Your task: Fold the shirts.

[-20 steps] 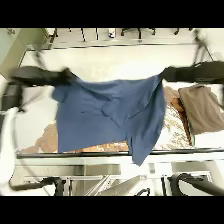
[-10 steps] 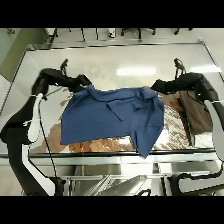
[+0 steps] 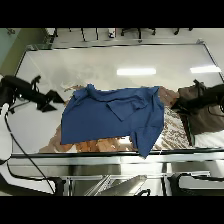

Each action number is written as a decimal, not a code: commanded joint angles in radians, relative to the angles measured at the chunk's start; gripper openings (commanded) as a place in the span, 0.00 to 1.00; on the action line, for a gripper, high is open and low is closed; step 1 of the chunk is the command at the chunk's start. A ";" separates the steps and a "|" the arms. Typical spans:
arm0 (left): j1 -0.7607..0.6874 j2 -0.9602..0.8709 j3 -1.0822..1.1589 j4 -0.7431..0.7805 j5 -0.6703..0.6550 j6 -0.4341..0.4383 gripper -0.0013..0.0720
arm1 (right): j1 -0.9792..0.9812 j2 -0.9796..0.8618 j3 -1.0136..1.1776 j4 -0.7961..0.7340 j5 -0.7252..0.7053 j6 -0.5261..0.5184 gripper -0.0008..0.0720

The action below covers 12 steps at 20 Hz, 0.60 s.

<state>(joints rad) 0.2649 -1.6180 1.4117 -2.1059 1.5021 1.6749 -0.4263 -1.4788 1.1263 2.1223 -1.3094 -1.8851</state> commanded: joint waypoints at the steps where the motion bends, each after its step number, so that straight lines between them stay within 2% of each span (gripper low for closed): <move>1: 0.089 0.177 -0.418 0.087 -0.113 0.044 0.98 | -0.094 0.034 -0.177 0.046 -0.022 -0.059 0.65; 5: 0.129 0.224 -0.621 0.087 -0.185 0.076 0.98 | -0.081 0.034 -0.233 0.055 0.006 -0.106 0.65; 10: 0.082 0.222 -0.675 0.066 -0.292 0.080 0.98 | -0.051 0.033 -0.276 0.065 0.053 -0.118 0.65; 11: 0.075 0.222 -0.674 0.043 -0.301 0.080 0.96 | -0.040 0.032 -0.284 0.071 0.065 -0.122 0.65; 12: 0.068 0.222 -0.674 0.028 -0.315 0.081 0.78 | -0.029 0.029 -0.291 0.078 0.080 -0.126 0.65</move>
<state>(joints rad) 0.3519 -1.3979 0.7620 -2.0499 1.2667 1.7481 -0.4770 -1.4471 0.8608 2.1853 -1.2678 -1.9930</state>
